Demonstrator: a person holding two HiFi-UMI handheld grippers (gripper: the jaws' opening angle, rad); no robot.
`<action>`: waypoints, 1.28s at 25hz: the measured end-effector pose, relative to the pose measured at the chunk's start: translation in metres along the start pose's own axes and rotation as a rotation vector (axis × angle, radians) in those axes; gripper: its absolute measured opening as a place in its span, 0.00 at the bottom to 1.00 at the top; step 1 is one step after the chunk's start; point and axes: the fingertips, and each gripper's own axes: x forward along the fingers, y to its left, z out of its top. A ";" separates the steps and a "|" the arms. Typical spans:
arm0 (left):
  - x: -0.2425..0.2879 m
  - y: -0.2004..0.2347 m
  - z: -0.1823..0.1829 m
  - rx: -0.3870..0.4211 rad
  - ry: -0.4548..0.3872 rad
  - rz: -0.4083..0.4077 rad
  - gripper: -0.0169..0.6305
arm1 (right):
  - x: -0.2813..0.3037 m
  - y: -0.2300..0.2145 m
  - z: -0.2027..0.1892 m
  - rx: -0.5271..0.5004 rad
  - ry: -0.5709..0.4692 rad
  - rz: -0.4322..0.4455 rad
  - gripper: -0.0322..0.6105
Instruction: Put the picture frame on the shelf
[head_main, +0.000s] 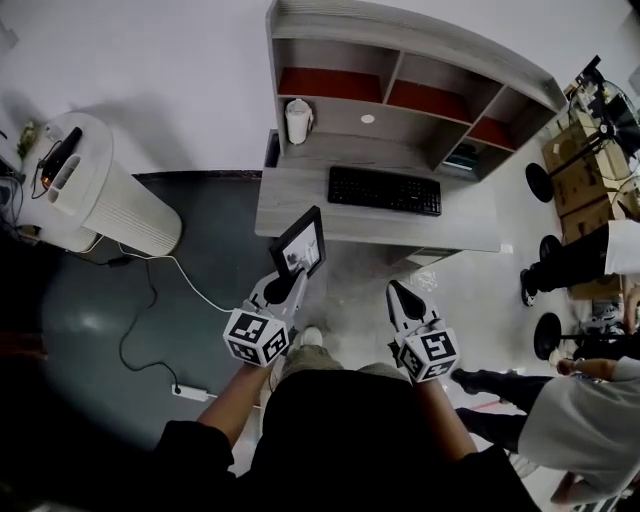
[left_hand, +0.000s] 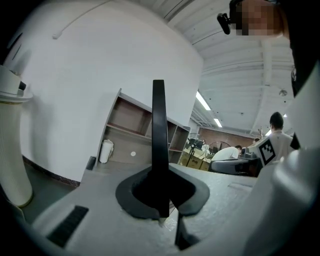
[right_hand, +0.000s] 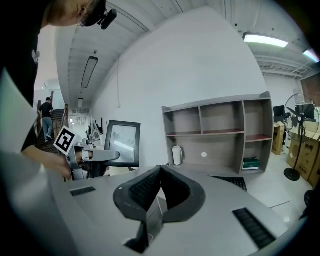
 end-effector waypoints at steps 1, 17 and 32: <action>0.001 0.008 0.004 0.000 -0.004 0.003 0.07 | 0.007 0.002 0.002 0.001 0.003 -0.002 0.07; 0.021 0.053 0.000 -0.074 0.004 0.035 0.07 | 0.073 -0.003 0.007 -0.011 0.007 0.061 0.07; 0.187 0.097 0.070 0.005 0.073 -0.039 0.07 | 0.201 -0.124 0.081 0.027 -0.085 0.123 0.07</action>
